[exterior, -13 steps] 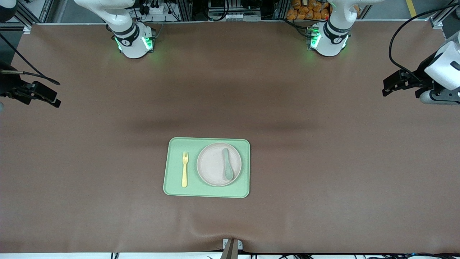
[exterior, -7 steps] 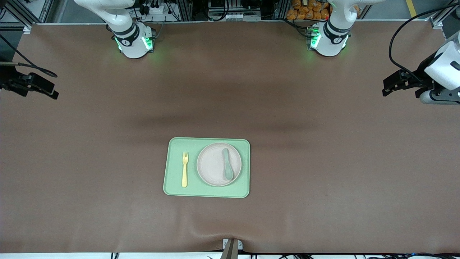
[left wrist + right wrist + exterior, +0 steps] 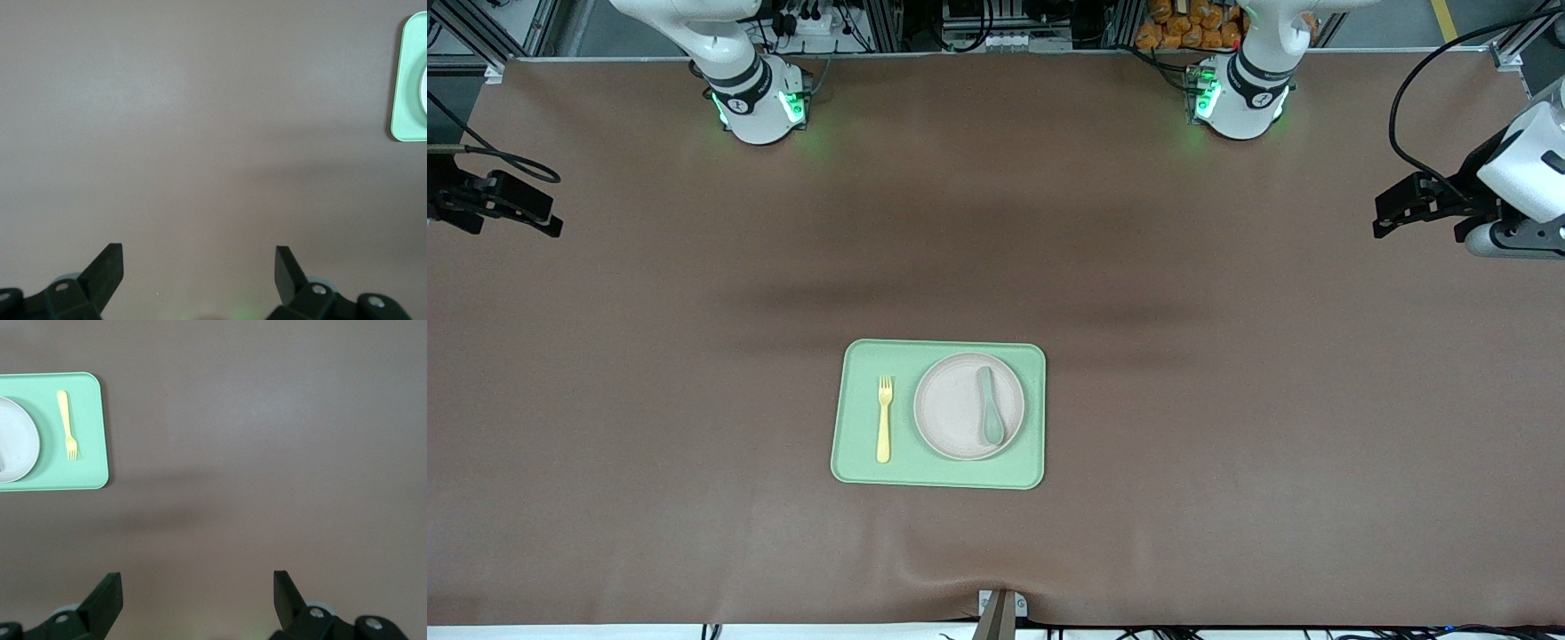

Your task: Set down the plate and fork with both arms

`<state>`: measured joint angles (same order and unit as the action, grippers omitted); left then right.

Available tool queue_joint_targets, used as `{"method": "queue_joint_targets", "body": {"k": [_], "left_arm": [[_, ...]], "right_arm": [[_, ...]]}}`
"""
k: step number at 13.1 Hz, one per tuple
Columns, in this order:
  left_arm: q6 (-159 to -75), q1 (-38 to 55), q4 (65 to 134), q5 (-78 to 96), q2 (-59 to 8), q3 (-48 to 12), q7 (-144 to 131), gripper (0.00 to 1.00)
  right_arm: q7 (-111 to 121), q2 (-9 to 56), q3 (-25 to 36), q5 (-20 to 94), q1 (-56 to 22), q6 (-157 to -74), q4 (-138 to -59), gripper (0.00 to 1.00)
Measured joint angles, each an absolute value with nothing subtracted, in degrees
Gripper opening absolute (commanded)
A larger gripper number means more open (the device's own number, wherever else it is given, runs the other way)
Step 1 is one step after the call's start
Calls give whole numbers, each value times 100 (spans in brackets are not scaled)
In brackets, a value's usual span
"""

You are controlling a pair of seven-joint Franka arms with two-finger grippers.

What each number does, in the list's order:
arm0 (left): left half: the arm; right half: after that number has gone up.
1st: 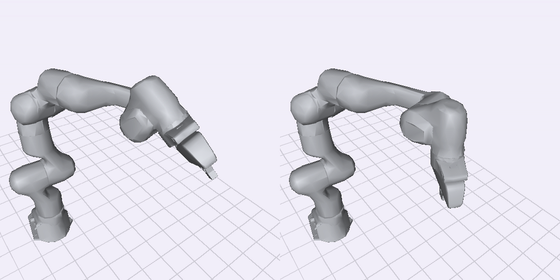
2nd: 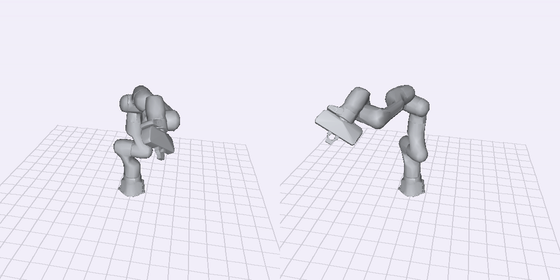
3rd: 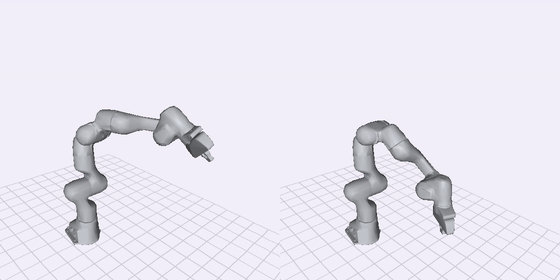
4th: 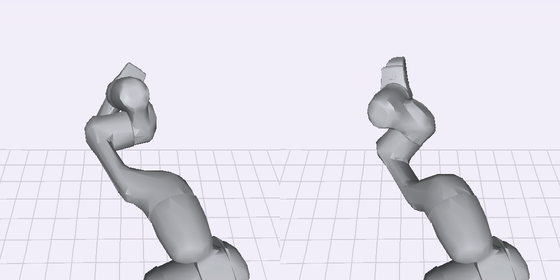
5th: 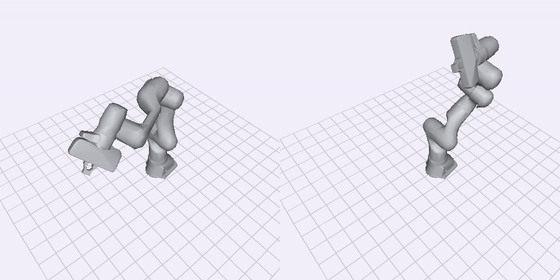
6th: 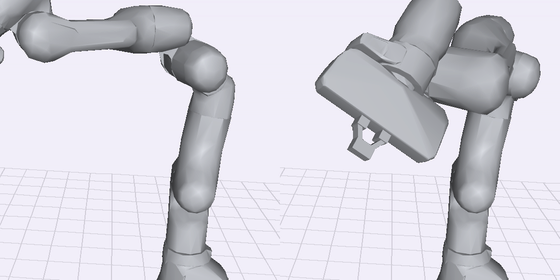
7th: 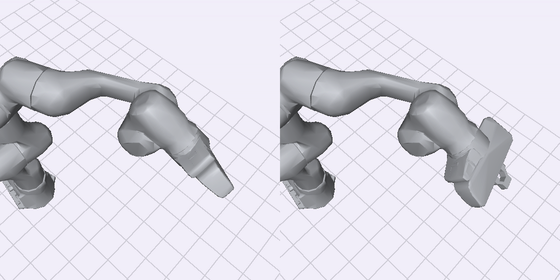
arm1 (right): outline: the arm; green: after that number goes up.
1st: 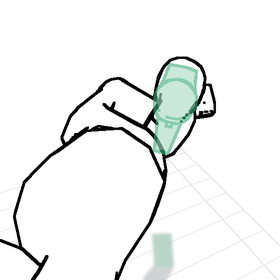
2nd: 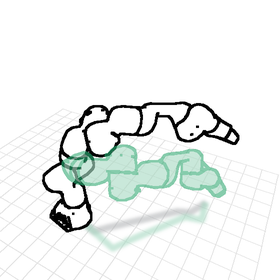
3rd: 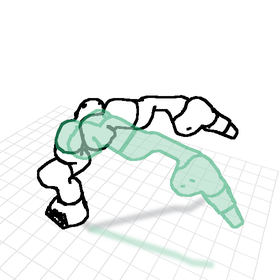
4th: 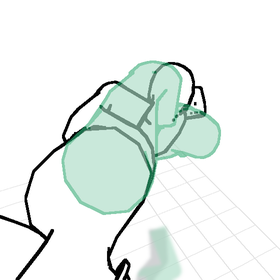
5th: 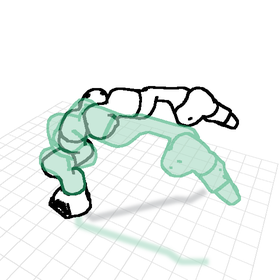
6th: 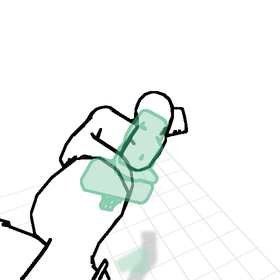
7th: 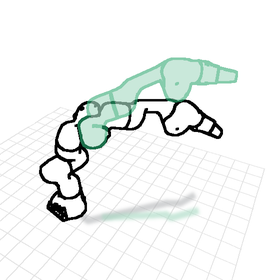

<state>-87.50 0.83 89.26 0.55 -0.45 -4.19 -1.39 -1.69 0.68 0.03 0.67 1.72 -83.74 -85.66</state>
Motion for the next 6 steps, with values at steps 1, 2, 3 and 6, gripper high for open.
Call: {"method": "queue_joint_targets", "body": {"k": [1, 2, 3, 6], "left_arm": [[-8750, 83, 8926, 55, -45, -419, -139, 100], [-8750, 84, 8922, 55, -45, -420, -137, 100], [-8750, 84, 8908, 55, -45, -422, -136, 100], [-8681, 97, 8765, 55, -43, -435, -135, 100]], "right_arm": [[-169, 69, 3, 67, 172, -8373, -8566, 100], [-169, 69, 3, 66, 172, -8372, -8566, 100], [-169, 70, 3, 65, 172, -8370, -8566, 100], [-168, 71, 3, 63, 172, -8369, -8567, 100]]}}
